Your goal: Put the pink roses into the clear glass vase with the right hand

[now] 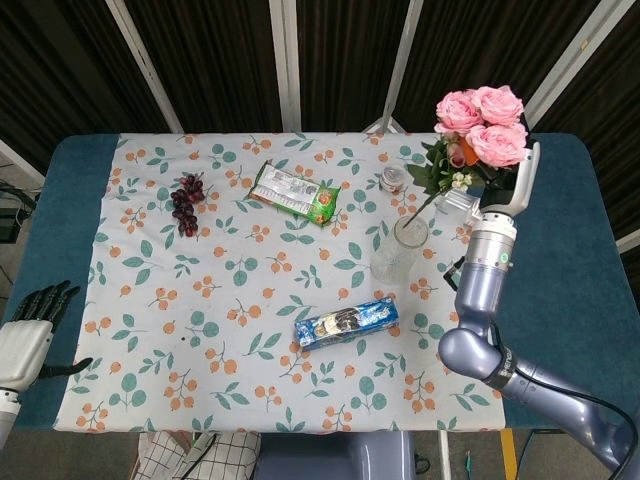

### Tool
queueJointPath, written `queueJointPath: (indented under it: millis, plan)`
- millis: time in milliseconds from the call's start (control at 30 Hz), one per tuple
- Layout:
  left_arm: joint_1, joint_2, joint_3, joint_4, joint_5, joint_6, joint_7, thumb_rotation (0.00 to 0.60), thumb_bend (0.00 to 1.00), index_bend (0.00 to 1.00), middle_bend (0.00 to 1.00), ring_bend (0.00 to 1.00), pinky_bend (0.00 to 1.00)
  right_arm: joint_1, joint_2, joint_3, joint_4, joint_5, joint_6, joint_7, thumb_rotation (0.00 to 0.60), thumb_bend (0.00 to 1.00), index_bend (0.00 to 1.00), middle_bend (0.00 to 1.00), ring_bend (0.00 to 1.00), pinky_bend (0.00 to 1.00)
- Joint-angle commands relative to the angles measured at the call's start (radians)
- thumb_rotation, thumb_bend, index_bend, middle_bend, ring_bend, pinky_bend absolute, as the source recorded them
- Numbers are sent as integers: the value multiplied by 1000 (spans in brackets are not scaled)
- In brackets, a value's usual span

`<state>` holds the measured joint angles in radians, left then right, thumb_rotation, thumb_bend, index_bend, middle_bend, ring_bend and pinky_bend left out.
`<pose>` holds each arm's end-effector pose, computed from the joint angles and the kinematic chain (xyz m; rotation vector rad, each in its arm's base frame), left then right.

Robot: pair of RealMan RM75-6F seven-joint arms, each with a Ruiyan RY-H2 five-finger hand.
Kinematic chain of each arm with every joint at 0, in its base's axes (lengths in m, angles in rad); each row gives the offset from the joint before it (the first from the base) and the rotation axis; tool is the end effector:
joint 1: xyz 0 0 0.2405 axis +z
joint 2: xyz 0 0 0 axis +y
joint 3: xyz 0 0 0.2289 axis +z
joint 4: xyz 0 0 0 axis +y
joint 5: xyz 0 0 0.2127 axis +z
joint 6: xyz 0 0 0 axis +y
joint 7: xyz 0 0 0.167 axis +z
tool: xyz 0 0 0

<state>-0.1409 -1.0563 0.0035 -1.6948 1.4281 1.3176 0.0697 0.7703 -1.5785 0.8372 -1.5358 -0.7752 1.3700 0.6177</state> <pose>-0.2922 0.2022 0.1260 -1.4984 -1.0214 -0.7351 -0.0754 -0.4302 0.1610 0.1916 -1.5436 2.2772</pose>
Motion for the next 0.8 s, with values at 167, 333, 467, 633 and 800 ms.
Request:
queueJointPath:
  millis: [167,333,467,633,800]
  plan:
    - [-1,3,1,-2,-1,-4,-6,600,0,0,0,0,0,-17,-40,-33,49,-18,-10,20,600,325,435,551,546,527]
    - [-2,3,1,-4,-1,-4,-10,600,0,0,0,0,0,-54,-60,-63,66,-24,-26,40,600,325,430,551,545,527]
    - [-3,3,2,-7,-3,-8,-9,600,0,0,0,0,0,-94,-82,-109,64,-58,-15,52,600,325,413,551,535,527]
    - [-4,1,1,-9,-4,-7,-2,600,0,0,0,0,0,-105,-104,-136,77,-84,-17,39,600,324,363,531,501,526]
    - [-4,1,2,-9,-4,-7,-4,600,0,0,0,0,0,-92,-116,-125,86,-94,-37,19,600,324,332,500,471,510]
